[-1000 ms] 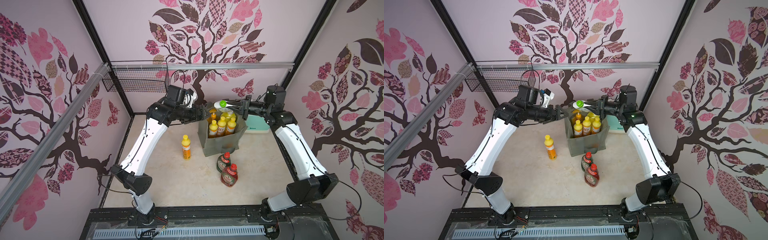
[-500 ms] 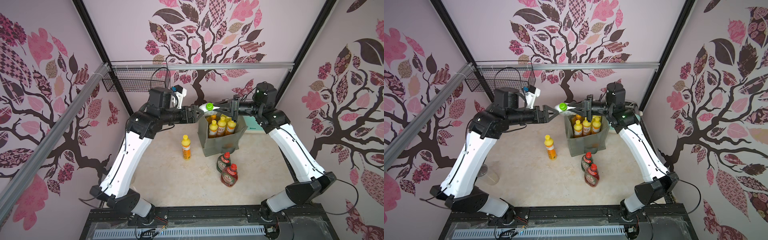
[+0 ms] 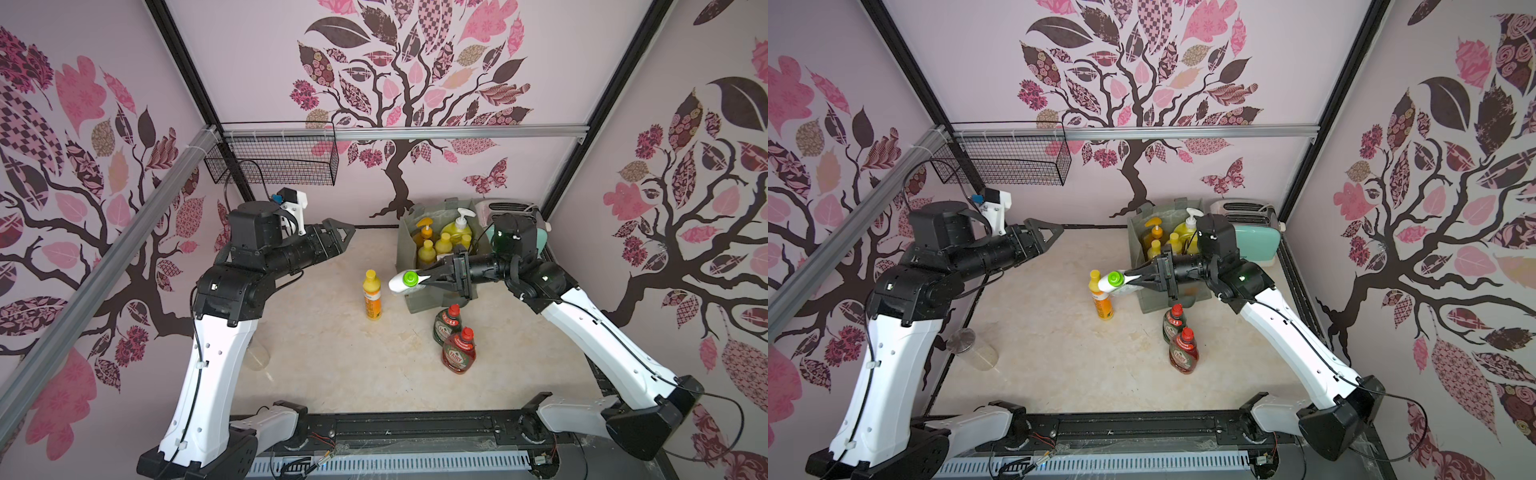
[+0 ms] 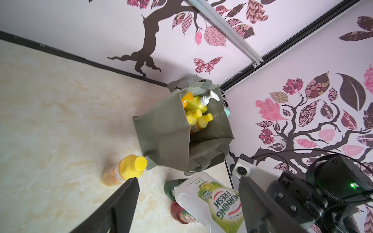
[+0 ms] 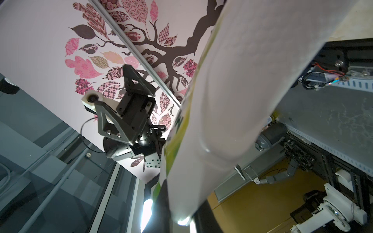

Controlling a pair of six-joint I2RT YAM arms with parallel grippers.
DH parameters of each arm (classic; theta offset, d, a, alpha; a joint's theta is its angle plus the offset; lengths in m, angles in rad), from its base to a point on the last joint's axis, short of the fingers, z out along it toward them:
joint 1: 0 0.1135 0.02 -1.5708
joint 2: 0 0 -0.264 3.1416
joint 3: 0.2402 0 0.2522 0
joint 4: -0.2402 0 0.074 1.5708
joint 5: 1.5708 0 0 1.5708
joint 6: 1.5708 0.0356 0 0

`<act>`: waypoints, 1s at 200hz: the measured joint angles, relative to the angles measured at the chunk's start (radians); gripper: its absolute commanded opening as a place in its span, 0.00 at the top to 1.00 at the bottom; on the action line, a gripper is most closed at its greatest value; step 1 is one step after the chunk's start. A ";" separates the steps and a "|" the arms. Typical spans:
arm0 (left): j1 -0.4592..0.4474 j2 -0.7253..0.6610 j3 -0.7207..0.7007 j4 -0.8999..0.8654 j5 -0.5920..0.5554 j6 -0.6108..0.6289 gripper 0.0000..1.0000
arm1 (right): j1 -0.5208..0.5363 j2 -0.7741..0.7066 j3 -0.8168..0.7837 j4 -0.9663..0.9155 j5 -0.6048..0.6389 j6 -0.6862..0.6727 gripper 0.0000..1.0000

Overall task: Pack dish soap into the shopping bag
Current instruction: Pick up the bottle of dish soap from the shopping bag, then adjust the bottle of dish soap.

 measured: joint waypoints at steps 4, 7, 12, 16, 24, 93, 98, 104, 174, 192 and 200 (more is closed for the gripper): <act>0.000 0.001 -0.010 0.000 0.002 -0.003 0.17 | 0.008 -0.008 -0.017 0.010 0.000 0.003 1.00; 0.000 0.001 -0.017 0.000 0.004 -0.005 0.17 | 0.014 -0.012 -0.027 0.016 -0.001 0.004 1.00; 0.000 0.002 -0.027 0.000 0.006 -0.007 0.17 | 0.025 -0.018 -0.047 0.026 -0.002 0.006 1.00; 0.000 0.002 -0.034 0.000 0.008 -0.008 0.17 | 0.034 -0.020 -0.058 0.032 -0.002 0.006 1.00; 0.000 0.002 -0.046 0.000 0.011 -0.011 0.17 | 0.055 -0.020 -0.082 0.049 -0.002 0.008 1.00; 0.000 -0.043 -0.121 0.000 0.014 -0.012 0.17 | 0.169 0.023 -0.351 0.279 -0.011 0.030 1.00; 0.000 -0.048 -0.128 -0.002 0.014 -0.012 0.17 | 0.169 0.027 -0.373 0.293 -0.010 0.032 1.00; 0.000 -0.055 -0.135 -0.005 0.014 -0.012 0.17 | 0.169 0.035 -0.397 0.312 -0.011 0.037 1.00; 0.000 -0.102 -0.224 -0.006 0.003 -0.019 0.17 | 0.168 0.099 -0.491 0.452 -0.040 0.046 1.00; 0.000 -0.111 -0.245 -0.008 0.004 -0.018 0.17 | 0.168 0.113 -0.512 0.501 -0.048 0.044 1.00; 0.000 -0.117 -0.258 -0.012 0.004 -0.014 0.17 | 0.168 0.122 -0.524 0.521 -0.052 0.046 1.00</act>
